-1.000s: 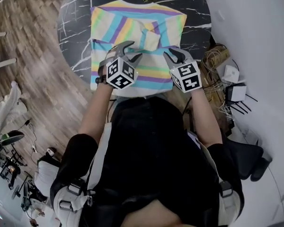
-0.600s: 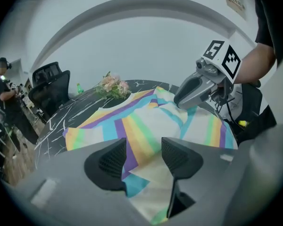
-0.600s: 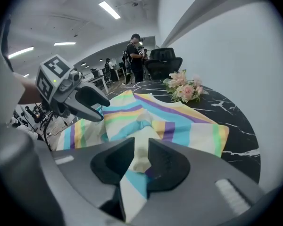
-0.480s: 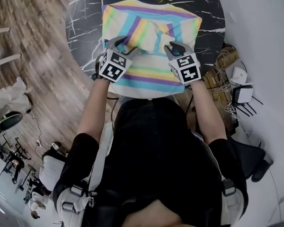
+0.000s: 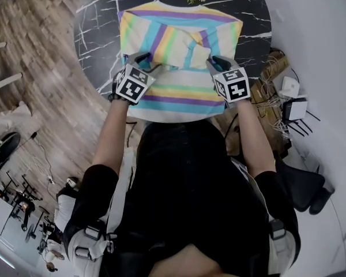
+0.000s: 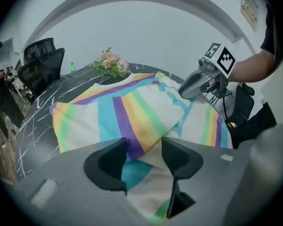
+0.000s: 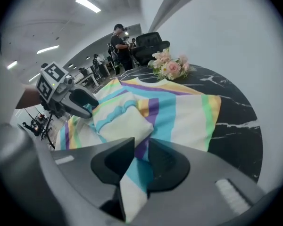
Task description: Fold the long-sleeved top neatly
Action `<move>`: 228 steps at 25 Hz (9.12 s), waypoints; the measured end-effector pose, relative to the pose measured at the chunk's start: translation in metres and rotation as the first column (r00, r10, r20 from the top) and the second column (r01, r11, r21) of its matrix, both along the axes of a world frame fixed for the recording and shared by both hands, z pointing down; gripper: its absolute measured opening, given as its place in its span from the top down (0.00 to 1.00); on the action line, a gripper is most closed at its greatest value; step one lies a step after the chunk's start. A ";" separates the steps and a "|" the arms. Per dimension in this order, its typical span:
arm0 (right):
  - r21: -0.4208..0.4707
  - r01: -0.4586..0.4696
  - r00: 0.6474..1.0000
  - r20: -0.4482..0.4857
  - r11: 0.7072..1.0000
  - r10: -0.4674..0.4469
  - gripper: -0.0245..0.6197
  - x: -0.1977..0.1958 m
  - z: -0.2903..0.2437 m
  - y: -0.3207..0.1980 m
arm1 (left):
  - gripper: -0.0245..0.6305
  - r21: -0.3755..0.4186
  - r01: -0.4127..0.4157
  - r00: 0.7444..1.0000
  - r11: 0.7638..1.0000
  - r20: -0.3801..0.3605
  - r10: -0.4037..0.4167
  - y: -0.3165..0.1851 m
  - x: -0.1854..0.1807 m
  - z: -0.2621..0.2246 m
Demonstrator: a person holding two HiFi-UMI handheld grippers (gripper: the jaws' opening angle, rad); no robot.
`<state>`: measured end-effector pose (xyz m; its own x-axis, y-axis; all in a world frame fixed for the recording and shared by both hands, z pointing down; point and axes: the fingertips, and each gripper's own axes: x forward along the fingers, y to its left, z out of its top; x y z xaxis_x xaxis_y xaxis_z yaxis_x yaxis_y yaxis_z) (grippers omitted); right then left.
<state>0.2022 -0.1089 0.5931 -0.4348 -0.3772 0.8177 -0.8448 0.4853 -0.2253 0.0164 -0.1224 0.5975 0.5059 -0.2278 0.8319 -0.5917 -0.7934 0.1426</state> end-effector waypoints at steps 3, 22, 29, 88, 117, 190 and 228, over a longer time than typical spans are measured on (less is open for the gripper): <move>0.063 -0.009 1.000 0.011 0.998 0.009 0.80 0.015 -0.020 -0.024 | 0.59 -0.008 0.049 0.995 0.999 -0.085 -0.050 -0.010 -0.002 -0.024; 0.139 -0.258 0.961 -0.064 0.956 0.269 0.63 0.118 -0.010 -0.149 | 0.60 0.048 0.389 0.917 0.920 -0.109 -0.383 -0.183 -0.095 -0.024; 0.112 -0.267 0.957 -0.090 0.957 0.277 0.58 0.115 0.007 -0.150 | 0.56 -0.049 0.396 0.914 0.917 -0.072 -0.399 -0.189 -0.100 0.012; 0.531 -0.398 0.915 0.165 0.748 0.369 0.90 0.083 -0.153 0.038 | 0.88 0.206 0.196 0.879 0.959 -0.470 -0.079 -0.037 -0.125 -0.150; 0.311 -0.115 0.989 -0.057 0.943 0.139 0.62 0.047 -0.033 0.229 | 0.60 0.131 0.095 0.979 0.987 -0.194 -0.069 0.179 -0.139 -0.039; 0.260 0.638 0.767 -0.139 0.725 -0.626 0.68 -0.260 -0.039 0.060 | 0.44 -0.302 0.378 0.809 0.875 -0.353 -0.470 0.218 -0.167 0.025; 0.308 0.557 0.823 -0.082 0.771 -0.562 0.91 -0.356 -0.034 -0.129 | 0.89 -0.298 0.244 0.898 0.923 -0.290 -0.331 0.032 -0.252 -0.013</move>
<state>-0.1537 -0.2382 0.5588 -0.6575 -0.2913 0.6949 -0.4005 0.9163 0.0052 -0.2361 -0.0903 0.5846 0.7034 -0.2137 0.6780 -0.6727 -0.5084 0.5376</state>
